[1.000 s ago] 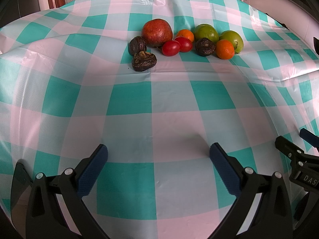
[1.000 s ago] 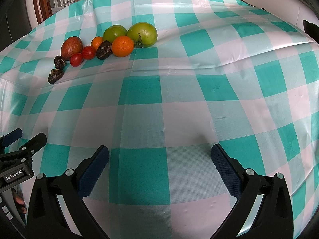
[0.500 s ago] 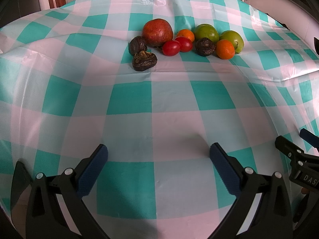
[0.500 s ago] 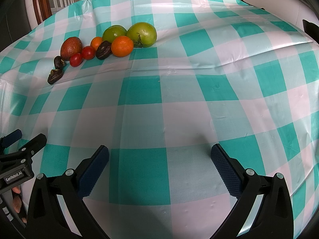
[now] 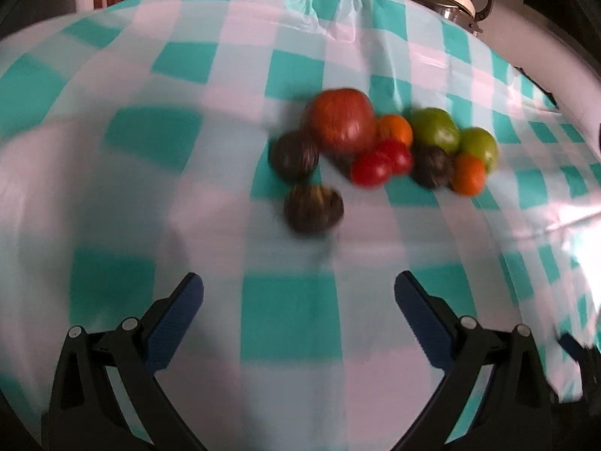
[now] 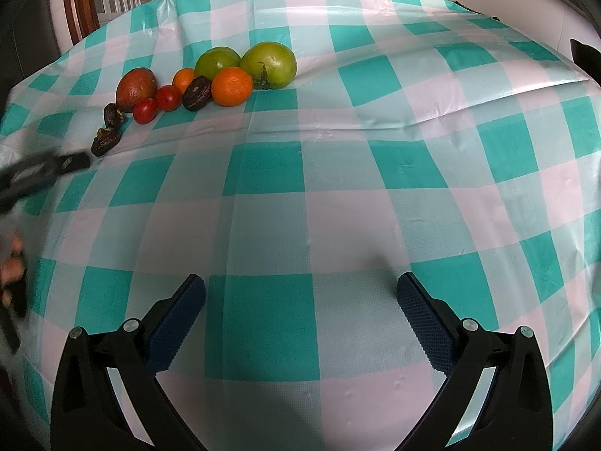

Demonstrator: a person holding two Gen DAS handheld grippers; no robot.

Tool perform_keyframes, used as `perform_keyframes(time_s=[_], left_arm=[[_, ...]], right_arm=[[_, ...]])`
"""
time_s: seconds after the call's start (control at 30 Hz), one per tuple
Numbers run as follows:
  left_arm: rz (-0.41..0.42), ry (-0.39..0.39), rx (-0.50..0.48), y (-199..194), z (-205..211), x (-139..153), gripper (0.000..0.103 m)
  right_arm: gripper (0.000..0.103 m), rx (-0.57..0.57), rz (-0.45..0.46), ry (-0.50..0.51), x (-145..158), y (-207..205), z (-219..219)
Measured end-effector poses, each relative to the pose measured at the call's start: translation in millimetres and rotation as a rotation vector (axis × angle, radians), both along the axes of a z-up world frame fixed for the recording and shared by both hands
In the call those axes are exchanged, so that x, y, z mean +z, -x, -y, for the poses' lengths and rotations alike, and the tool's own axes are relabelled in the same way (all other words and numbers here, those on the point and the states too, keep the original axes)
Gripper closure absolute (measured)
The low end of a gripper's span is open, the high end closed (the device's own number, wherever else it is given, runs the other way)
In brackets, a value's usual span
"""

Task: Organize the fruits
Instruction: 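Grasp the dark brown fruit with the left tool while the right tool grasps the orange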

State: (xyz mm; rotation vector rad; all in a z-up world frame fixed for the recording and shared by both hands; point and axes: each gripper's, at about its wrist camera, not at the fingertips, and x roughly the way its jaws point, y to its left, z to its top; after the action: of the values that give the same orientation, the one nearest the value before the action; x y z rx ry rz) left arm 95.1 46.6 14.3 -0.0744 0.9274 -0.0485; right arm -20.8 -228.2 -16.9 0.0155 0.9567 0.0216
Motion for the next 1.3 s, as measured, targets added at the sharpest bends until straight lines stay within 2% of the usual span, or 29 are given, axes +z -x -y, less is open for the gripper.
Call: perform_keyframes(time_s=[0.07, 0.1, 0.2, 0.23, 0.27, 0.33, 0.43, 0.5, 0.57, 0.7, 0.9, 1.0, 1.07, 1.17, 1.3], left_arm=[[-0.007, -0.028, -0.004, -19.9, 7.1, -6.0, 0.005], [-0.021, -0.036, -0.008, -27.5, 9.6, -8.8, 0.014], [-0.012, -0.034, 0.000, -39.4, 9.2, -8.4, 0.020], [-0.010, -0.044, 0.005, -42.1, 8.6, -8.6, 0.026], [-0.013, -0.053, 0.007, -44.6, 7.7, -9.6, 0.029], [0.007, -0.074, 0.000, -44.3, 6.7, -8.9, 0.050], [0.016, -0.050, -0.003, -42.9, -0.1, -8.2, 0.057], [0.022, -0.015, -0.002, -41.5, -8.8, -7.8, 0.061], [0.026, 0.016, -0.003, -44.9, -16.6, -7.1, 0.061], [0.029, 0.036, -0.004, -46.5, -21.4, -6.9, 0.061], [0.034, 0.037, -0.009, -36.2, -21.7, -8.8, 0.061], [0.036, 0.050, -0.009, -31.8, -26.8, -8.5, 0.061], [0.038, 0.060, -0.009, -31.1, -28.9, -7.6, 0.061], [0.039, 0.075, -0.007, -29.8, -32.3, -6.7, 0.061], [0.042, 0.110, -0.006, -26.4, -42.2, -5.7, 0.061]], right_arm=[[0.004, 0.024, -0.012, -0.016, 1.6, -0.2, 2.4], [0.004, 0.033, -0.013, -0.033, 4.2, 1.4, 1.0], [0.004, 0.065, 0.030, -0.108, 12.0, -10.3, 2.1], [0.004, 0.068, 0.035, -0.103, 12.7, -19.1, -0.6], [0.004, 0.077, 0.040, -0.095, 13.2, -27.7, -4.9], [0.004, 0.113, 0.048, -0.100, 14.0, -50.4, -15.6], [0.006, 0.130, 0.055, -0.090, 14.9, -87.3, -32.3], [0.010, 0.138, 0.048, -0.070, 14.3, -114.5, -43.9], [0.027, 0.142, 0.040, -0.059, 12.4, -137.7, -51.9], [0.035, 0.116, 0.018, -0.021, 8.0, -174.4, -58.3], [0.044, 0.144, 0.030, 0.004, 8.1, -189.4, -68.2], [0.056, 0.153, 0.036, 0.004, 9.3, -192.7, -70.9], [0.058, 0.146, 0.044, 0.016, 10.9, -190.7, -71.2], [0.058, 0.118, 0.047, -0.032, 12.9, -185.4, -71.0], [0.058, 0.087, 0.062, -0.075, 15.9, -157.7, -62.0]])
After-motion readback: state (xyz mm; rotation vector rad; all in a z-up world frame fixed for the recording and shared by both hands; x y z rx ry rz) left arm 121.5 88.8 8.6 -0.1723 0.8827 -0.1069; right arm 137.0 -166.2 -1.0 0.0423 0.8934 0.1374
